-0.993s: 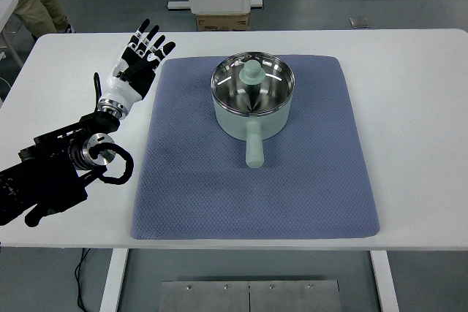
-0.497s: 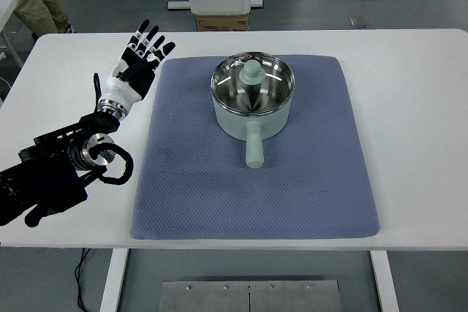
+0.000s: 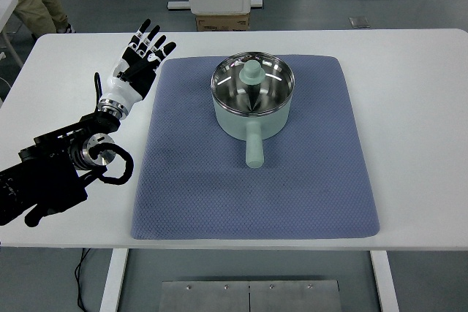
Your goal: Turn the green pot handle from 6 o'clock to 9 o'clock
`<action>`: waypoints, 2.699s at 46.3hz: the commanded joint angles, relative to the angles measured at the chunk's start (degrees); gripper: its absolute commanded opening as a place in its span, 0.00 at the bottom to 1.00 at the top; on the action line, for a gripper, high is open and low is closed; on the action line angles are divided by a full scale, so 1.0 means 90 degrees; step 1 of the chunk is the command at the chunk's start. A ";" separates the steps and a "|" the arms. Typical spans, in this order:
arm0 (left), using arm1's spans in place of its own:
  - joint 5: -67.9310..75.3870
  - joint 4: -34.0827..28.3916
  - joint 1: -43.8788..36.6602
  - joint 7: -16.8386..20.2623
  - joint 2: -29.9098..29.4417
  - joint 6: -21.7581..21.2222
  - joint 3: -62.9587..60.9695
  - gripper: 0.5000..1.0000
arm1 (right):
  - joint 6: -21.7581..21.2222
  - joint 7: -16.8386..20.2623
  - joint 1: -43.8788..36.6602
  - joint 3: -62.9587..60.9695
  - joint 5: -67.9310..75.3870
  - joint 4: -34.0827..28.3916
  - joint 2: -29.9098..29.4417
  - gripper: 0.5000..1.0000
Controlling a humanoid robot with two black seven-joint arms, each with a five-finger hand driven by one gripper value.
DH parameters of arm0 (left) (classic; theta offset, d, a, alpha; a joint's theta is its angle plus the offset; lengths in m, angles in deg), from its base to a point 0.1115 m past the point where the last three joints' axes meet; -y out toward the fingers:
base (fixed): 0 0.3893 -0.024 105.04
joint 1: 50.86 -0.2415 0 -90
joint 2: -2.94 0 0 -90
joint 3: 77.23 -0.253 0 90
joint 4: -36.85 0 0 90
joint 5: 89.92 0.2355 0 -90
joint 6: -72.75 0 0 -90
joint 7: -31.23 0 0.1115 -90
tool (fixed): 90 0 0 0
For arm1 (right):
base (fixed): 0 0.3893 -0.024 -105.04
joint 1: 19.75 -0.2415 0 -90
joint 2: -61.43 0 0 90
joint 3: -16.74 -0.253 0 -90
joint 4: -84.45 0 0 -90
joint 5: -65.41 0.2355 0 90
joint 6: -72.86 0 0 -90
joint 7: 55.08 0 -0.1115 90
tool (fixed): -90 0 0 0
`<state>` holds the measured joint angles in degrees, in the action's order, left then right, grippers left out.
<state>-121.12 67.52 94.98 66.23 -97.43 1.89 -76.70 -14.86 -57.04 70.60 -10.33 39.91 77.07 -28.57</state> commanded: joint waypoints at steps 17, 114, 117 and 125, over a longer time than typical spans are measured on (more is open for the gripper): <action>0.0049 -0.0009 0.0007 0.0000 0.0000 -0.0046 0.0010 1.00 | 0.0000 -0.0007 0.0000 0.0000 0.0001 0.0000 0.0000 1.00; 0.4063 0.1933 0.1305 0.0000 -0.1982 -0.0036 0.1905 1.00 | 0.0000 0.0003 0.0000 0.0000 0.0001 0.0000 0.0000 1.00; 0.4199 0.2080 0.1364 0.0000 -0.1992 -0.0046 0.1905 1.00 | 0.0000 0.0003 0.0000 0.0000 0.0001 0.0000 0.0000 1.00; 0.4444 0.2207 0.1618 0.0000 -0.1953 -0.0270 0.1905 1.00 | 0.0000 0.0003 0.0000 0.0000 -0.0008 0.0000 0.0000 1.00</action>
<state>-81.32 86.87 108.71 66.23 -115.15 0.86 -59.55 -14.86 -57.05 70.59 -10.33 39.91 77.06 -28.57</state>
